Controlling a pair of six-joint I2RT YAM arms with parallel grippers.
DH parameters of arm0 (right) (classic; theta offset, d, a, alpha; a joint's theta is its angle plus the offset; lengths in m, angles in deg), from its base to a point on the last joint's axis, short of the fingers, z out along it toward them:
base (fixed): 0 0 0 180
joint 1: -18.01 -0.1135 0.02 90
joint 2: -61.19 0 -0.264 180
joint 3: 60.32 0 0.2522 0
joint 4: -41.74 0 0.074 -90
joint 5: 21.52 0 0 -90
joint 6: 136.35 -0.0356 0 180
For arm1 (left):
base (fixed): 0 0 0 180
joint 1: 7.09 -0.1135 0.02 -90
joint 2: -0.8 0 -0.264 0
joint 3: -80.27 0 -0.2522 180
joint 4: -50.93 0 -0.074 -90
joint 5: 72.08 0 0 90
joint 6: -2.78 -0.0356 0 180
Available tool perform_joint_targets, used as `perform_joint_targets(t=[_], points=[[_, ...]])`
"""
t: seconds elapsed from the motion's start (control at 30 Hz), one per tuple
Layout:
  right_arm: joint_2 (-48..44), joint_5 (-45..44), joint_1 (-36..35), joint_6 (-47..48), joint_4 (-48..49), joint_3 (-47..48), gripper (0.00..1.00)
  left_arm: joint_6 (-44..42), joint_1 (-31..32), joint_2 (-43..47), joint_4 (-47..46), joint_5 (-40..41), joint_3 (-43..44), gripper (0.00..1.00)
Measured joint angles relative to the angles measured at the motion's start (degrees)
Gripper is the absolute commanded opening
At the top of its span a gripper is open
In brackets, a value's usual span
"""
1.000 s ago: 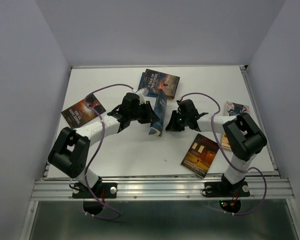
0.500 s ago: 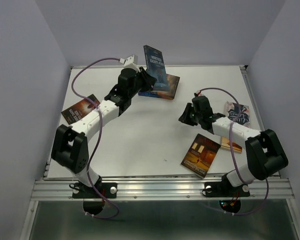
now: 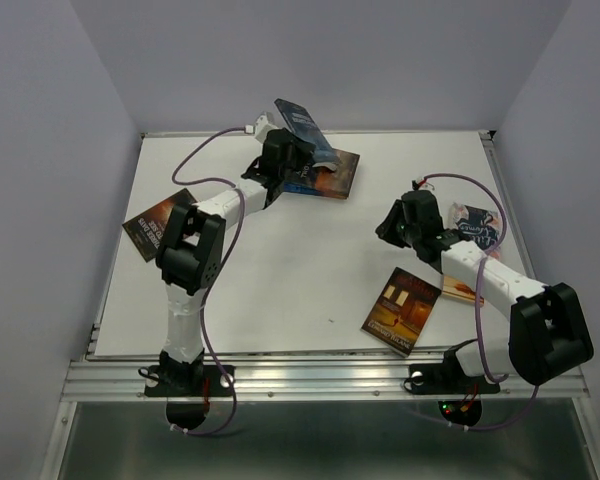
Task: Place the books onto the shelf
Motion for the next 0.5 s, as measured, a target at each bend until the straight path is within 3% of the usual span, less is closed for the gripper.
perform_joint_targets(t=[0.17, 0.27, 0.37, 0.4, 0.43, 0.5], points=[[-0.02, -0.35, 0.79, 0.02, -1.16, 0.0, 0.28, 9.14, 1.51, -2.67, -2.38, 4.94, -2.14, 0.0], [-0.02, -0.52, 1.25, 0.02, -1.53, -0.04, 0.29, 13.51, 3.17, -2.01, -3.93, 9.01, -6.45, 0.08], [-0.02, -0.55, 1.6, 0.07, -1.7, -0.07, 0.31, 15.76, 5.07, -1.92, -3.74, 13.25, -9.35, 0.34], [-0.02, -0.57, 1.68, 0.09, -1.88, -0.07, 0.32, 16.15, 5.7, -1.92, -3.56, 14.23, -9.75, 0.52], [-0.02, -0.57, 1.88, 0.09, -2.01, -0.07, 0.32, 16.17, 6.23, -1.92, -3.43, 14.78, -9.77, 0.61], [0.02, -0.57, 2.05, 0.13, -2.25, -0.07, 0.32, 16.35, 6.84, -1.9, -3.41, 15.58, -9.57, 0.7]])
